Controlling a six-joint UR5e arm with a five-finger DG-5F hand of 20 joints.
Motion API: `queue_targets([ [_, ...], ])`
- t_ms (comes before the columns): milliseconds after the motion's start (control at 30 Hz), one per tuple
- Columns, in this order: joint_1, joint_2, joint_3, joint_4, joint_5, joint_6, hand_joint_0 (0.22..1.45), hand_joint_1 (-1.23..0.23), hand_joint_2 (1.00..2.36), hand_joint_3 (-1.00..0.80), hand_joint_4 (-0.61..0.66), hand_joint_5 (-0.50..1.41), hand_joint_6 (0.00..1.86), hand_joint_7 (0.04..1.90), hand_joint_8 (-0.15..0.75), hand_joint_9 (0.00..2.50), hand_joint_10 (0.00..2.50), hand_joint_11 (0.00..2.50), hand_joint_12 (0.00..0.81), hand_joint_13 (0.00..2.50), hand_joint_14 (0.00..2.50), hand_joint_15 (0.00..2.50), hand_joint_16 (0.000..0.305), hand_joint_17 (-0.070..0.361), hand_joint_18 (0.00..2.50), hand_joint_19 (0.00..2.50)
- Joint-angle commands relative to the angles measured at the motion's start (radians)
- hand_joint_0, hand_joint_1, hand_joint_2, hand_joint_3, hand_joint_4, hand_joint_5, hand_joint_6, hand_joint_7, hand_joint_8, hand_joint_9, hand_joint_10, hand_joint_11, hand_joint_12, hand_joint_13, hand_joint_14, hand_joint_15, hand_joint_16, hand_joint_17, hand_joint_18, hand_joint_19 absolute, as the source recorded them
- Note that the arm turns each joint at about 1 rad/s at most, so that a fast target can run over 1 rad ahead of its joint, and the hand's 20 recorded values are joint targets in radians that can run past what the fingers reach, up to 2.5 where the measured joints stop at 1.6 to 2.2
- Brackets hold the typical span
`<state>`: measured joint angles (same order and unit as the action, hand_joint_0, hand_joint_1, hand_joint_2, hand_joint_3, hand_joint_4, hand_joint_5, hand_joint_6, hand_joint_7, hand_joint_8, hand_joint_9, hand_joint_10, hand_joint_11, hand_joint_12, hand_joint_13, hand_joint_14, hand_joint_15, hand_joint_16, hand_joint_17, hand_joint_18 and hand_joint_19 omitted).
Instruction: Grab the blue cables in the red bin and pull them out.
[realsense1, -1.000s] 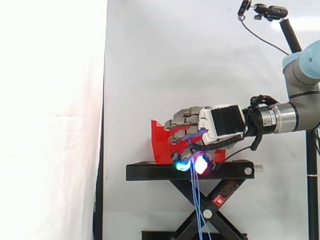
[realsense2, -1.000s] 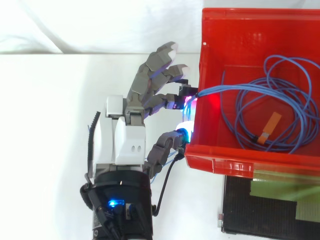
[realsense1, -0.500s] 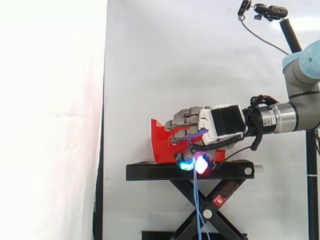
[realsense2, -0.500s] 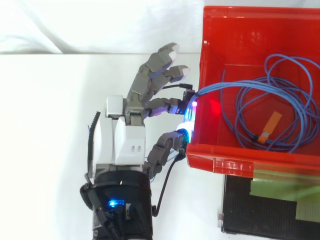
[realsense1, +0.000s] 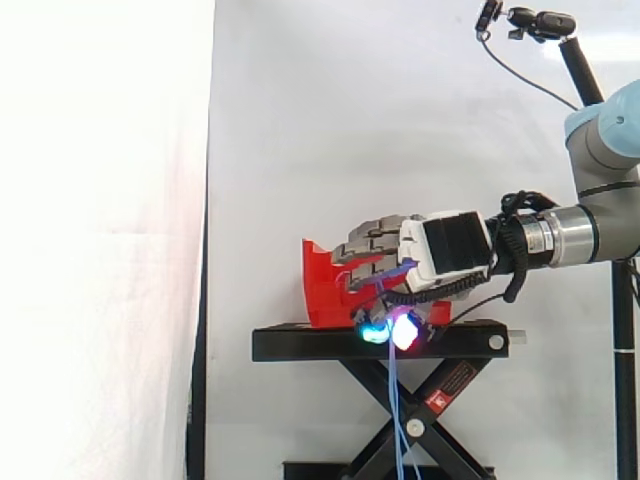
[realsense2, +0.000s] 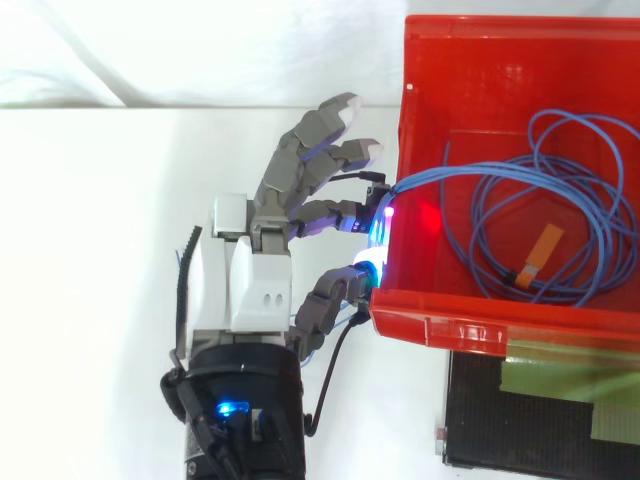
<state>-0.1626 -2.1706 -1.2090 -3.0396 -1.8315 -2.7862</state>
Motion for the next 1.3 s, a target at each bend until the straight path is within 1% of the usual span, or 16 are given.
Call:
queue_targets([
  [0,0.0,0.0,0.0,-0.008,0.0,0.001,0.85,-0.86,1.0,-1.0,0.03,0.87,0.57,0.47,0.286,0.79,0.01,0.6,0.316,0.48,0.02,0.55,0.038,0.086,0.41,0.62],
  [133,0.003,0.0,0.0,-0.01,0.001,0.001,0.89,-0.82,1.0,-1.0,0.04,0.87,0.75,0.39,0.287,0.83,0.01,0.65,0.315,0.49,0.02,0.55,0.038,0.085,0.41,0.62],
  [267,0.005,0.0,0.0,-0.01,0.001,0.001,0.91,-0.79,1.0,-1.0,0.05,0.87,0.83,0.38,0.292,0.86,0.02,0.67,0.314,0.5,0.02,0.56,0.038,0.085,0.42,0.62],
  [367,0.005,0.0,0.0,-0.01,0.001,0.001,0.92,-0.77,1.0,-1.0,0.08,0.86,0.96,0.33,0.294,0.88,0.01,0.69,0.318,0.51,0.02,0.57,0.037,0.084,0.43,0.62],
  [500,0.008,0.0,0.0,-0.01,0.003,0.001,0.93,-0.75,1.0,-1.0,0.1,0.86,1.03,0.33,0.3,0.89,0.02,0.68,0.321,0.51,0.02,0.57,0.038,0.085,0.43,0.63],
  [667,0.014,0.002,0.0,-0.019,0.003,0.004,0.93,-0.73,1.0,-1.0,0.1,0.85,1.13,0.3,0.299,0.89,0.02,0.67,0.321,0.52,0.02,0.57,0.038,0.086,0.43,0.63],
  [767,0.015,0.0,0.0,-0.027,0.003,0.009,0.93,-0.72,1.0,-1.0,0.11,0.85,1.15,0.3,0.296,0.9,0.02,0.66,0.323,0.52,0.02,0.58,0.038,0.086,0.44,0.62],
  [800,0.02,0.0,-0.001,-0.03,0.005,0.014,0.93,-0.72,1.0,-1.0,0.11,0.85,1.16,0.3,0.298,0.9,0.02,0.66,0.323,0.52,0.02,0.58,0.038,0.086,0.44,0.63],
  [867,0.023,0.0,0.0,-0.03,0.005,0.02,0.93,-0.72,1.0,-1.0,0.12,0.85,1.17,0.3,0.296,0.91,0.02,0.66,0.324,0.52,0.02,0.58,0.038,0.087,0.44,0.63],
  [967,0.034,0.0,0.0,-0.03,0.001,0.072,0.93,-0.72,1.0,-1.0,0.12,0.85,1.17,0.3,0.299,0.91,0.01,0.67,0.326,0.53,0.02,0.58,0.039,0.087,0.44,0.62],
  [1000,0.034,0.0,0.0,-0.031,0.001,0.084,0.93,-0.72,1.0,-1.0,0.12,0.85,1.17,0.3,0.294,0.91,0.01,0.66,0.326,0.53,0.02,0.58,0.039,0.087,0.44,0.62],
  [1067,0.043,0.0,0.0,-0.031,0.001,0.147,0.93,-0.72,1.0,-1.0,0.11,0.85,1.18,0.29,0.299,0.91,0.02,0.66,0.325,0.53,0.02,0.58,0.039,0.087,0.44,0.63],
  [1100,0.045,0.0,0.0,-0.031,0.001,0.161,0.93,-0.72,1.0,-1.0,0.12,0.85,1.17,0.3,0.298,0.91,0.01,0.66,0.326,0.53,0.02,0.58,0.039,0.087,0.44,0.63],
  [1167,0.051,0.0,0.0,-0.031,0.001,0.213,0.93,-0.72,1.0,-1.0,0.12,0.85,1.17,0.3,0.297,0.9,0.02,0.66,0.325,0.53,0.02,0.59,0.039,0.087,0.44,0.62],
  [1233,0.055,0.0,0.0,-0.031,0.001,0.236,0.93,-0.72,1.0,-1.0,0.11,0.85,1.17,0.29,0.295,0.91,0.01,0.66,0.325,0.53,0.02,0.58,0.039,0.087,0.44,0.62],
  [1267,0.06,0.0,0.0,-0.031,0.001,0.279,0.93,-0.72,1.0,-1.0,0.11,0.85,1.17,0.3,0.296,0.91,0.02,0.66,0.324,0.53,0.02,0.58,0.039,0.087,0.44,0.62],
])
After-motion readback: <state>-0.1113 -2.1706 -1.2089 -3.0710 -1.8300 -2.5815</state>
